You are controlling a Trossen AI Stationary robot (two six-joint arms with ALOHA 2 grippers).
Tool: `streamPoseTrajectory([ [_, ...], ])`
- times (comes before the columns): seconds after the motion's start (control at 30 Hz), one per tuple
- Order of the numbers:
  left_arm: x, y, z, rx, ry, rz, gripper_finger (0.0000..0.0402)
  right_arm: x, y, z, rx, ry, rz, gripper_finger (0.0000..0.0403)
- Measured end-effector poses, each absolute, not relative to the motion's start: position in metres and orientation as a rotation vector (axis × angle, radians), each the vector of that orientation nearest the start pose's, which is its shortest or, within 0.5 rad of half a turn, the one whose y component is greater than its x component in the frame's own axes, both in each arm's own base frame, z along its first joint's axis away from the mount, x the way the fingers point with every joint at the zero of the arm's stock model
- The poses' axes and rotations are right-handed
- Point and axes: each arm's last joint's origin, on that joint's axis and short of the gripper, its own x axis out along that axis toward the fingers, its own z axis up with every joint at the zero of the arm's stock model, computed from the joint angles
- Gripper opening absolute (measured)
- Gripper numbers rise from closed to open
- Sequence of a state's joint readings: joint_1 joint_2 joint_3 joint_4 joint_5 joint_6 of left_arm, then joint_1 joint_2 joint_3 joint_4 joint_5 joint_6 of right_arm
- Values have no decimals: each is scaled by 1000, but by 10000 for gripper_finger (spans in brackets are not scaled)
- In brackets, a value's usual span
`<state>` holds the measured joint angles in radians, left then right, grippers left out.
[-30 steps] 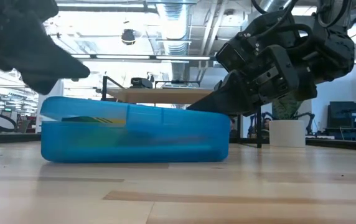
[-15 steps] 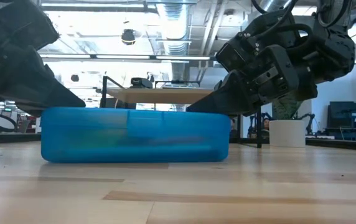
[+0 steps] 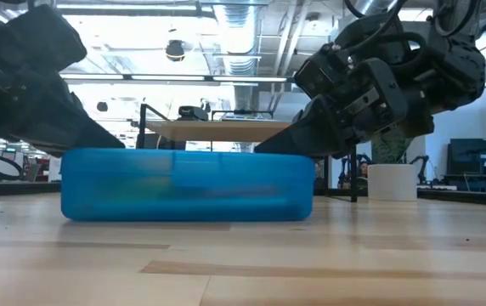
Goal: Pack school essentials
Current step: Close the supply box
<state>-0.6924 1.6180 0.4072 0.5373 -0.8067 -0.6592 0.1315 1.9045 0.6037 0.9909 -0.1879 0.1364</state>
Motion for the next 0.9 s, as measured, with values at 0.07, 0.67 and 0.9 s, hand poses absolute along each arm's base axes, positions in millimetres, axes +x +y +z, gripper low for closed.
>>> streamPoseTrajectory([
  [0.07, 202, -137, 103, -177, 436, 275, 0, 317, 49, 103, 158, 335, 297, 8],
  [0.67, 203, -130, 101, -142, 453, 320, 0, 316, 55, 101, 162, 361, 312, 8],
  [0.9, 202, -130, 100, -161, 470, 313, 0, 315, 52, 98, 161, 403, 292, 8],
])
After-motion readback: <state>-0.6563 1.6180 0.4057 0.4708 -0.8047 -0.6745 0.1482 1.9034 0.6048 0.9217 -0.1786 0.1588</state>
